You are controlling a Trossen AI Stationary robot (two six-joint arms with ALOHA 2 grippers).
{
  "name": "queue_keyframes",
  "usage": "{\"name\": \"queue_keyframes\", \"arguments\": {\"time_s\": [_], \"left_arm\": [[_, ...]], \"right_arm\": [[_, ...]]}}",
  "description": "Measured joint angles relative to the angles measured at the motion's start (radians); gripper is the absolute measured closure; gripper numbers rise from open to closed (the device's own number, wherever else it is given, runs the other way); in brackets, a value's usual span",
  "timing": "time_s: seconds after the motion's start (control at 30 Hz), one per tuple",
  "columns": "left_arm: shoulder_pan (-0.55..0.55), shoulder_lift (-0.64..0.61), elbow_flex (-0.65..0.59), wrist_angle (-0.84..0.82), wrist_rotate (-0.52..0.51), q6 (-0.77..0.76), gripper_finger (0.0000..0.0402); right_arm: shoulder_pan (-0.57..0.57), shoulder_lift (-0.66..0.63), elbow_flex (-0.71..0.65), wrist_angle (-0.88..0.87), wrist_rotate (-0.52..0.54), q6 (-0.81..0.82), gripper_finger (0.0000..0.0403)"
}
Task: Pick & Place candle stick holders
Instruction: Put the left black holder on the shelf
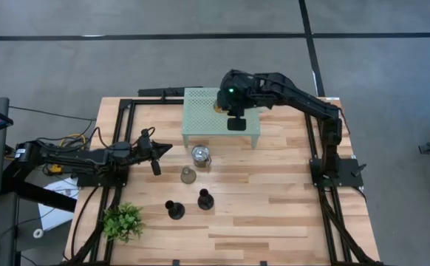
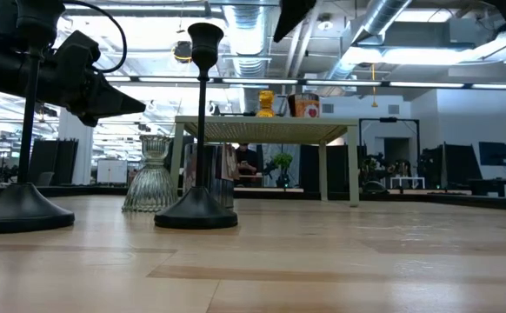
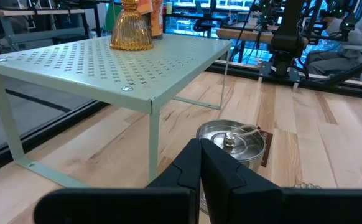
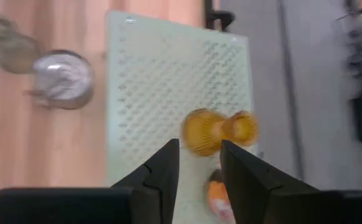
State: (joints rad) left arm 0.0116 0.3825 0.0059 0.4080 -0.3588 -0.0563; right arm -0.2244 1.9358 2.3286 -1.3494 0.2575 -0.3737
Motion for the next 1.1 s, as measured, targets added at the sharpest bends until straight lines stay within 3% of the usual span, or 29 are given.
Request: {"name": "queue_keyframes", "arguments": {"time_s": [0.3, 0.73, 0.93, 1.1], "left_arm": [[0.000, 0.000, 0.000, 0.000, 0.000, 0.000, 0.0394], [0.000, 0.000, 0.000, 0.000, 0.000, 0.000, 0.0394], [0.000, 0.000, 0.000, -0.003, 0.000, 0.000, 0.0394], [0.000, 0.000, 0.000, -0.009, 0.000, -0.010, 0.0394]], "right_arm": [[-0.019, -0.070, 0.000, -0.033, -0.123, 0.068, 0.0319], [-0.008, -0.085, 0.000, -0.086, -0.131, 0.069, 0.0333], [-0.020, -0.085, -0.001, -0.122, -0.205, 0.100, 0.0333], [-0.020, -0.085, -0.001, -0.148, -0.208, 0.105, 0.0333]]}}
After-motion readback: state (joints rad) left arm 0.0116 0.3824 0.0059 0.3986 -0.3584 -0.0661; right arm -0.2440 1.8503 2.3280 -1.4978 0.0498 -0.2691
